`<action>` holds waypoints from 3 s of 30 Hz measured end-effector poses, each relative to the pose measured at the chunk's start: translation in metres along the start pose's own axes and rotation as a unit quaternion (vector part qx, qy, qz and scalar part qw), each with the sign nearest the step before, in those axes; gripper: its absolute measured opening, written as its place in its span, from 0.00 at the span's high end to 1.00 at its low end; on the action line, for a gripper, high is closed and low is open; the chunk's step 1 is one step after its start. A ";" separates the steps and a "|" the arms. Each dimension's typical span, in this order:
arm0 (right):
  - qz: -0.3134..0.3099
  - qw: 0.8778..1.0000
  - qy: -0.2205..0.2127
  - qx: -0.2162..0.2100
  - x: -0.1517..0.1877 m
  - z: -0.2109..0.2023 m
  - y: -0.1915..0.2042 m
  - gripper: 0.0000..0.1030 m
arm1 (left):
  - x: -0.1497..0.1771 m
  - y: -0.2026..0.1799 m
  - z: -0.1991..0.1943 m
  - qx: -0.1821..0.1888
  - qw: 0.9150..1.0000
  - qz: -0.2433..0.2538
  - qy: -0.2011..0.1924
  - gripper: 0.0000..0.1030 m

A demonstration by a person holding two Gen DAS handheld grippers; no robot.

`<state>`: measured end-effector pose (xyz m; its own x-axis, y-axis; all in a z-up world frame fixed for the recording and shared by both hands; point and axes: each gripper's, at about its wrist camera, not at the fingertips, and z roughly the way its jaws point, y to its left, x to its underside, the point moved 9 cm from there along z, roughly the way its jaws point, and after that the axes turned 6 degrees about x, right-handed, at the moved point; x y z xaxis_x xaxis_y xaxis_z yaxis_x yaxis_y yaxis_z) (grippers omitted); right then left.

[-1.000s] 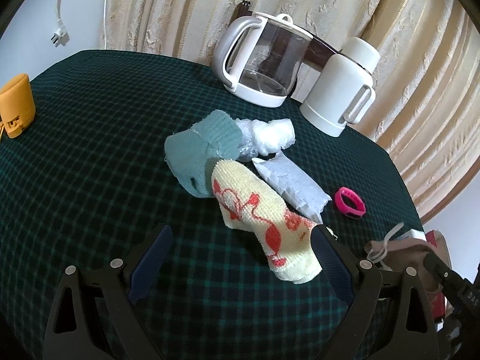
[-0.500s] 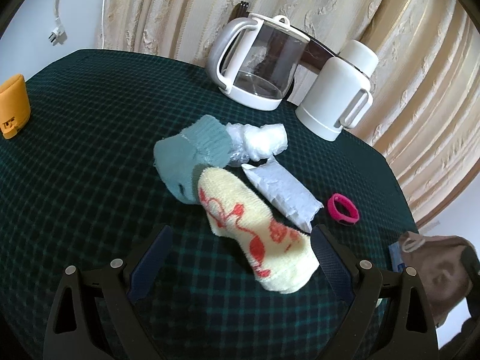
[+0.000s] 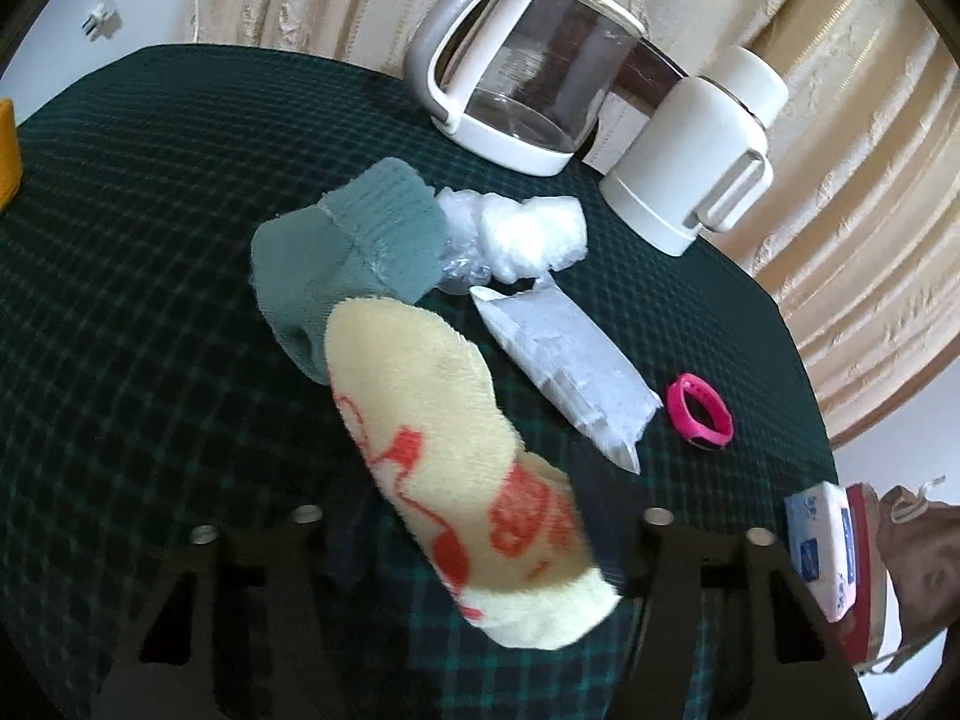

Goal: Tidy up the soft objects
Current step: 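Carry the mauve bag toward the red box with the right gripper while the left grasps the yellow towel, then lower the mauve bag into the red box with the right gripper while the left carries the towel, then lower the yellow towel into the red box and open the left gripper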

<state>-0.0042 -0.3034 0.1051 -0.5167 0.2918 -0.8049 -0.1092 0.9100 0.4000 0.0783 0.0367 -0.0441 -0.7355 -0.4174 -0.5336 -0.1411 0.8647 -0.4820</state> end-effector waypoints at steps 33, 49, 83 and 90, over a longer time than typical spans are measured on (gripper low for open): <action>0.118 0.975 -0.087 0.165 -0.025 -0.071 -0.187 0.87 | 0.019 -0.182 -0.053 0.108 0.979 0.170 -0.030 0.65; 0.141 0.958 -0.107 0.225 -0.004 -0.102 -0.236 0.51 | 0.063 -0.286 -0.031 0.167 0.956 0.242 0.015 0.65; 0.140 0.958 -0.093 0.232 0.023 -0.118 -0.250 0.47 | 0.150 -0.463 0.048 0.256 0.892 0.357 0.108 0.33; 0.127 0.961 -0.089 0.230 0.023 -0.113 -0.240 0.47 | 0.143 -0.451 0.050 0.245 0.896 0.355 0.107 0.33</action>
<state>-0.0863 -0.5487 0.0399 -0.3188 0.5306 -0.7854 0.4087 0.8246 0.3911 0.0699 -0.4276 0.0620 -0.6421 0.2970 -0.7067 0.6817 0.6428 -0.3493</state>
